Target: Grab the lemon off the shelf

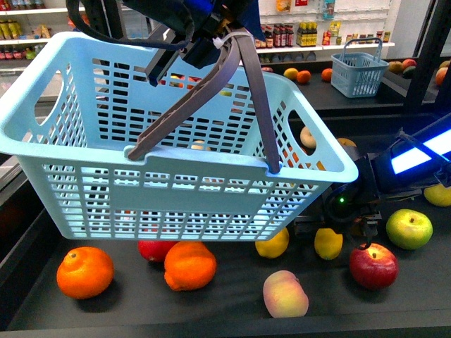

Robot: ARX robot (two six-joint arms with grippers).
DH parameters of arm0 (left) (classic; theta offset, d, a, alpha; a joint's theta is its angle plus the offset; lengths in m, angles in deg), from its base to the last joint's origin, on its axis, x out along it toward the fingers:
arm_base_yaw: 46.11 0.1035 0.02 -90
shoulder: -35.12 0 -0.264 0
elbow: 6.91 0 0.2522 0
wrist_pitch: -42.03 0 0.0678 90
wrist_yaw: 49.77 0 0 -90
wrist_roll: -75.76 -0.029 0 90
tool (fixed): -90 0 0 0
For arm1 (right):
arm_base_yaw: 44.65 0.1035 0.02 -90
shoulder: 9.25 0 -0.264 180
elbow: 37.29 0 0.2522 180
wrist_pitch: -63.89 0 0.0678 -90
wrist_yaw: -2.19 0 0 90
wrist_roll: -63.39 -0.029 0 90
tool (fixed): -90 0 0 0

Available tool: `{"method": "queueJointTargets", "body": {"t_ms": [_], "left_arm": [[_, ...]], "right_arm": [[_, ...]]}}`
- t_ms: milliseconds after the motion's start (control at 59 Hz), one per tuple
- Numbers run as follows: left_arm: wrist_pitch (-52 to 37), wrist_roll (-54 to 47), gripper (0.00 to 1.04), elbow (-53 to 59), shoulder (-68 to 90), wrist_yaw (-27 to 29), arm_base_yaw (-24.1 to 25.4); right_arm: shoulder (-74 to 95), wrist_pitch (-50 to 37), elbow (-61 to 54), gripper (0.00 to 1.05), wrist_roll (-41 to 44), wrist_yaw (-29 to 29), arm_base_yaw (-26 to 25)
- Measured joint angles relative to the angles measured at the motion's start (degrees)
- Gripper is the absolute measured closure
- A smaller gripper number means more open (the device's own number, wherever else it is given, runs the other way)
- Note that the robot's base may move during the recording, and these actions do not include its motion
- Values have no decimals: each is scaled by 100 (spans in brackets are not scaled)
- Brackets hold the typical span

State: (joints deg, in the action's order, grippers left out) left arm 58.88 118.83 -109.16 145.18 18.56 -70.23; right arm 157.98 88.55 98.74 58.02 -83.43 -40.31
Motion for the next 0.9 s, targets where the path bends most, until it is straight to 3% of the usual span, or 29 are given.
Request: {"method": "queueJointTargets", "body": {"t_ms": [525,780,898], "left_arm": [[0,0,90,0,0,-2,0],[0,0,90,0,0,0,2],[0,0,90,0,0,0,0]], "right_arm": [[472,564,686,8,-155,245,42],[468,269,527,42,-192,195,17],[330,144,289,49,-190,140,-24]]}}
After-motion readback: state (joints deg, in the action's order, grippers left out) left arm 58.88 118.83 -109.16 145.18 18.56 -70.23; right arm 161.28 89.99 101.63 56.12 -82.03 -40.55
